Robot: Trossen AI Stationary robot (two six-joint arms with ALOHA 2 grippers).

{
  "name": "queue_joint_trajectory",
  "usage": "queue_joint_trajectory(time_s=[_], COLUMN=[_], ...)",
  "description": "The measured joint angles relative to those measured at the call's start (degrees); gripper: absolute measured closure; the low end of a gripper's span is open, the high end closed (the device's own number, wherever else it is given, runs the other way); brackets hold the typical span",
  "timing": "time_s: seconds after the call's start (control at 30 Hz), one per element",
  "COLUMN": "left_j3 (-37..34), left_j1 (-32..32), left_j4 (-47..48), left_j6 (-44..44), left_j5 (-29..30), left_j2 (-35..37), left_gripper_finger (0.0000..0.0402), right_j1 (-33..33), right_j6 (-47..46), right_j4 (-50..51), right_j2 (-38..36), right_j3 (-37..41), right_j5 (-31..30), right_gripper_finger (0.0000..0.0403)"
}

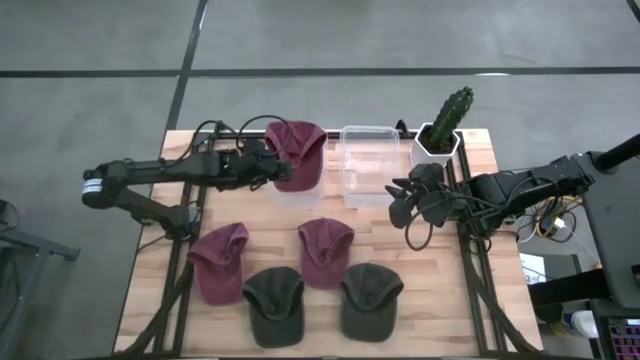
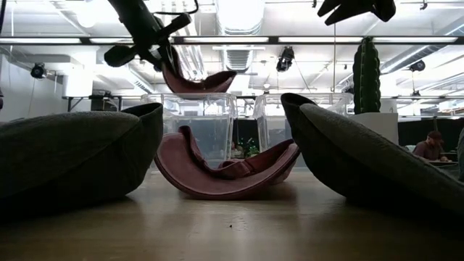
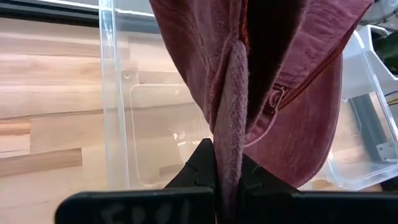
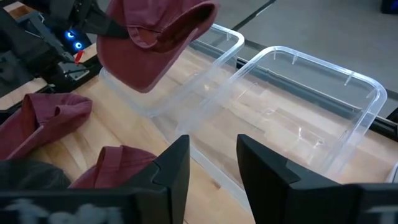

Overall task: Pick & Place hat
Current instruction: Put the right red cap into the left transparent bin

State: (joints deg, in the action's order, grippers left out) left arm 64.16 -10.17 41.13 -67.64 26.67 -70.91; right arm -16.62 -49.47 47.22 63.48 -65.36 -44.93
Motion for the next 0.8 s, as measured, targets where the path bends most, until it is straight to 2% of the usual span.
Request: queue_joint_trajectory(time_s=[0.37, 0.8], left_j3=[0.0, -0.7], left_j1=[-2.8, -4.4], left_j4=[0.0, -0.8], left_j6=[0.1, 1.0], left_j5=[-3.7, -3.9], left_j2=[-2.4, -2.9], left_gripper_finger=[0.0393, 0.0391], right_j1=[0.0, 0.0], right_j6=[0.0, 0.0], right_j4=[-0.7, -1.2], right_j2=[0.0, 0.0], right_j3=[0.0, 0.0], right_j5=[0.0, 0.0], right_gripper_finger=[0.0275, 0.0273])
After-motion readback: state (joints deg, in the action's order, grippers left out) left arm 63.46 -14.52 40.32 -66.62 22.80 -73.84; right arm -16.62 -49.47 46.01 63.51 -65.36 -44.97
